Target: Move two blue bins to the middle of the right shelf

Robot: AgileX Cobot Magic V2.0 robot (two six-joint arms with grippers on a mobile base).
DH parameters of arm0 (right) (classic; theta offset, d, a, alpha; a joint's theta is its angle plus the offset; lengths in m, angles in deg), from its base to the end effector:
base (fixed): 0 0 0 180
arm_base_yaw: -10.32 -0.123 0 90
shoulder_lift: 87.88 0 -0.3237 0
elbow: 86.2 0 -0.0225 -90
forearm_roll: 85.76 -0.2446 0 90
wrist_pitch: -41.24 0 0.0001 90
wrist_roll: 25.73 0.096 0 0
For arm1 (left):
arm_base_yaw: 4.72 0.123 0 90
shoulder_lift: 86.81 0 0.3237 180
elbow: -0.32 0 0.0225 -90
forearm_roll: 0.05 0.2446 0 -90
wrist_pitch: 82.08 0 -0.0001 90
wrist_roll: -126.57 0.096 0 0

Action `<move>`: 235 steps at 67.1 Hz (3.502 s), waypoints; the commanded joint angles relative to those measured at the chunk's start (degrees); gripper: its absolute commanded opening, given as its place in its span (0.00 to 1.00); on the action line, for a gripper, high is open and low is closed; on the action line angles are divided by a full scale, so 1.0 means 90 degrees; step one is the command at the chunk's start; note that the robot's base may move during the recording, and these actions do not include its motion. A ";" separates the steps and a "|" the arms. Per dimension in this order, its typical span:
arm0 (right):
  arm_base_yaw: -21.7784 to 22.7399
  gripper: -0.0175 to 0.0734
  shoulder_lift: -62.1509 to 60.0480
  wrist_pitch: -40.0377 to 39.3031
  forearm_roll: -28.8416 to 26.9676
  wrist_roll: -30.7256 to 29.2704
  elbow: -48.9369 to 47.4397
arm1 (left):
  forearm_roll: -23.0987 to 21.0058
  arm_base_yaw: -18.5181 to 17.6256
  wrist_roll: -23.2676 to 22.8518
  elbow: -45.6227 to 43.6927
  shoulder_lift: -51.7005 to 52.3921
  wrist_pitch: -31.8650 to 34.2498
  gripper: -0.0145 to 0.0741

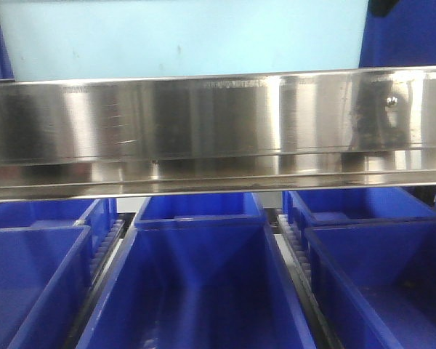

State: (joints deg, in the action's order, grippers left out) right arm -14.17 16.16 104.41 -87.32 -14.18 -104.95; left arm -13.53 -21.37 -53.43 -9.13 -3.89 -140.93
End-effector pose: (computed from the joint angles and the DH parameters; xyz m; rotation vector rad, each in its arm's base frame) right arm 0.3363 0.1557 0.3977 -0.2875 2.5983 0.2629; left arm 0.3166 -0.1147 0.3990 0.2937 2.5510 -0.4155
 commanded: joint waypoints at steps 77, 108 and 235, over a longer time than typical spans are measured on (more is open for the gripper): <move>0.0011 0.02 -0.1461 -0.1559 0.0094 0.0002 0.0032 | -0.0048 -0.0042 0.0042 -0.0992 0.1072 0.0159 0.04; 0.0011 0.02 -0.1672 -0.2063 0.0106 0.0002 -0.0620 | -0.0048 -0.0042 0.0042 -0.1519 0.1117 0.0146 0.04; 0.0011 0.02 -0.1608 -0.2075 0.0106 0.0002 -0.0620 | -0.0048 -0.0042 0.0042 -0.1517 0.1094 0.0503 0.04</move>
State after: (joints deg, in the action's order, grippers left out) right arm -14.43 2.39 90.98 -86.96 -13.88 -109.49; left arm -11.95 -21.57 -54.26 -21.76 4.76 -140.39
